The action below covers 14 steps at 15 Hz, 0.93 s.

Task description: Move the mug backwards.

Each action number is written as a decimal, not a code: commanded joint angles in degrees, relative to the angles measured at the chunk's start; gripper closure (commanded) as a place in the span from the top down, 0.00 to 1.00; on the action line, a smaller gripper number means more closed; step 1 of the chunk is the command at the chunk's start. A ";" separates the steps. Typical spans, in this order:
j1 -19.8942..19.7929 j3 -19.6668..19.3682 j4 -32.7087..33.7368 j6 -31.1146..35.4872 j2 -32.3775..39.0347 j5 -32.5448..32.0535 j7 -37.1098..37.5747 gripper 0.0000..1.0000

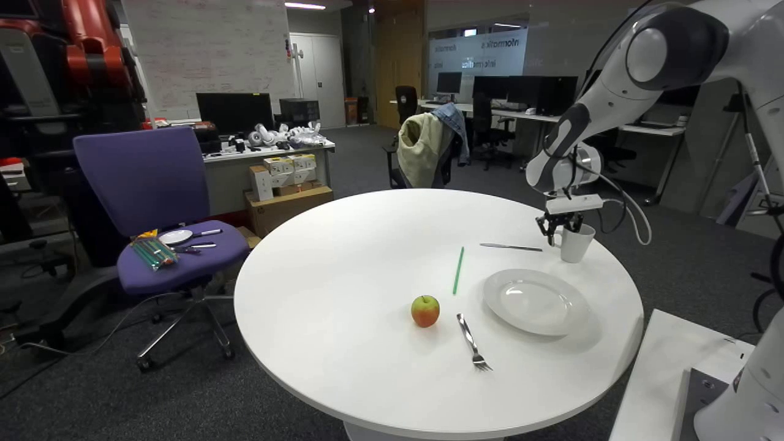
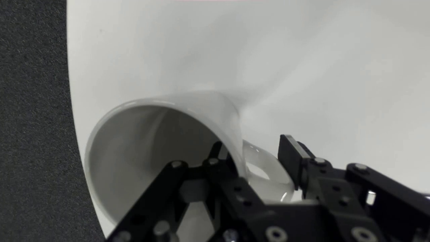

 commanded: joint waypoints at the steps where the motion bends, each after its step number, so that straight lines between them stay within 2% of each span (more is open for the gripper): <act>1: 1.53 0.33 -2.17 0.86 -2.42 1.29 2.22 0.16; 8: 3.95 1.20 -2.82 0.25 -3.72 3.66 6.92 0.16; 14: 4.98 2.56 -4.51 0.71 -5.70 6.88 7.14 0.16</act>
